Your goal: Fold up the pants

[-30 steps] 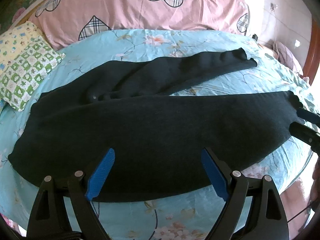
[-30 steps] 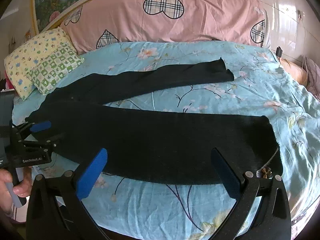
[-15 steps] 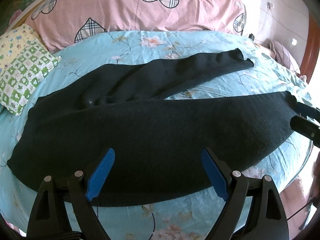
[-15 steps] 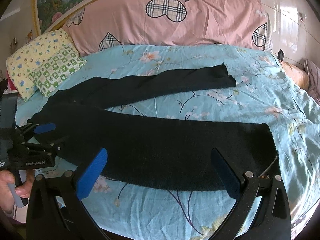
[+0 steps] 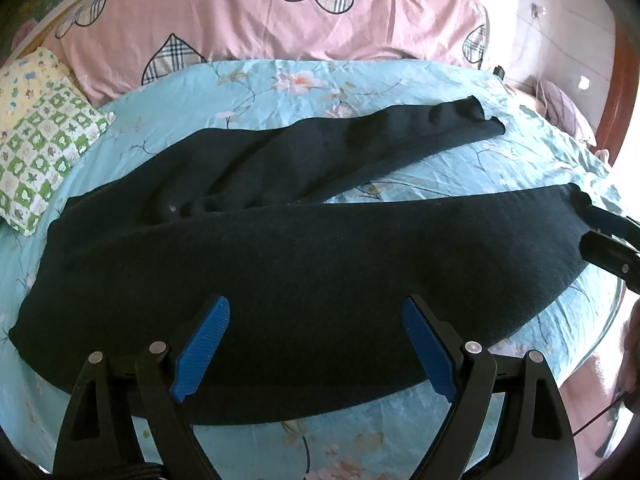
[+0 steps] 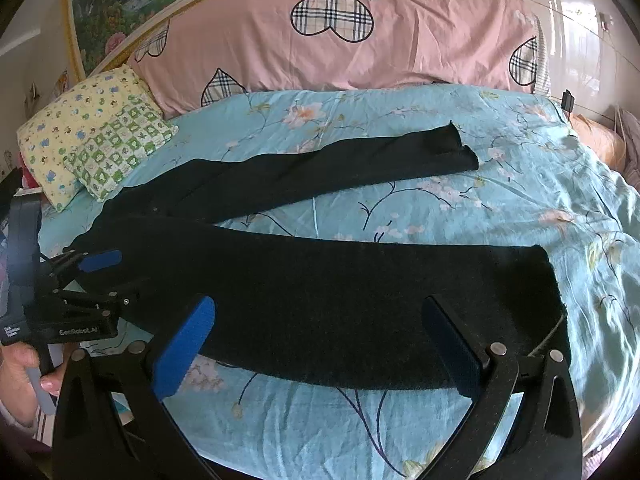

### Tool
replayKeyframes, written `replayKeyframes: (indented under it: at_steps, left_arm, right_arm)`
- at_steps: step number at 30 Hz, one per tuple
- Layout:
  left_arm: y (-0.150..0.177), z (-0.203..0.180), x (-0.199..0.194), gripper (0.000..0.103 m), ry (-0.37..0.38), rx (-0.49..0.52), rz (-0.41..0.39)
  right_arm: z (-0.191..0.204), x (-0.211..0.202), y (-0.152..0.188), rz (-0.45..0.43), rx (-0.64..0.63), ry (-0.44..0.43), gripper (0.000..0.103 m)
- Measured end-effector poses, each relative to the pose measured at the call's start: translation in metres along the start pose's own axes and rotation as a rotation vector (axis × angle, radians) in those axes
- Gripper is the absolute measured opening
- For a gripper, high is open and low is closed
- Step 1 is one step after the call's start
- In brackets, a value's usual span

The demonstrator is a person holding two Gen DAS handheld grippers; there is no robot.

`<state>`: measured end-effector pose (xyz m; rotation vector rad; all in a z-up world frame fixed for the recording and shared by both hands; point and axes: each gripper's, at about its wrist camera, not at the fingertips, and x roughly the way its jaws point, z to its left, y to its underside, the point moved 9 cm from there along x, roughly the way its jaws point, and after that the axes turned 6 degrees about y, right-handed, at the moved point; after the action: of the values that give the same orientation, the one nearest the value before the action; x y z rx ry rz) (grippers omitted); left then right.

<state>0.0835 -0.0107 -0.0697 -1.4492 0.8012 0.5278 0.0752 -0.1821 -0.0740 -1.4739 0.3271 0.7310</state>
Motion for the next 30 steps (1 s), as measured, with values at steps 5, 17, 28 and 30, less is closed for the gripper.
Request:
replayKeyframes:
  at_steps: [5,17,28,30]
  left_arm:
    - [-0.004,0.002,0.004,0.089,-0.002,0.006,0.012]
    - [-0.028,0.004,0.018,0.089,0.027,0.039,0.023]
    - [-0.060,0.003,0.041,0.089,0.039,0.068,0.045]
    - [-0.066,0.004,0.044,0.089,0.046,0.069,0.050]
  right_arm:
    - [-0.002,0.003,-0.003,0.007,0.000,-0.006,0.103]
    - [-0.024,0.018,-0.021,0.030,0.092,-0.051,0.103]
    - [-0.052,0.035,-0.050,0.039,0.124,-0.041,0.103]
    - [-0.056,0.039,-0.056,0.043,0.125,-0.042,0.103]
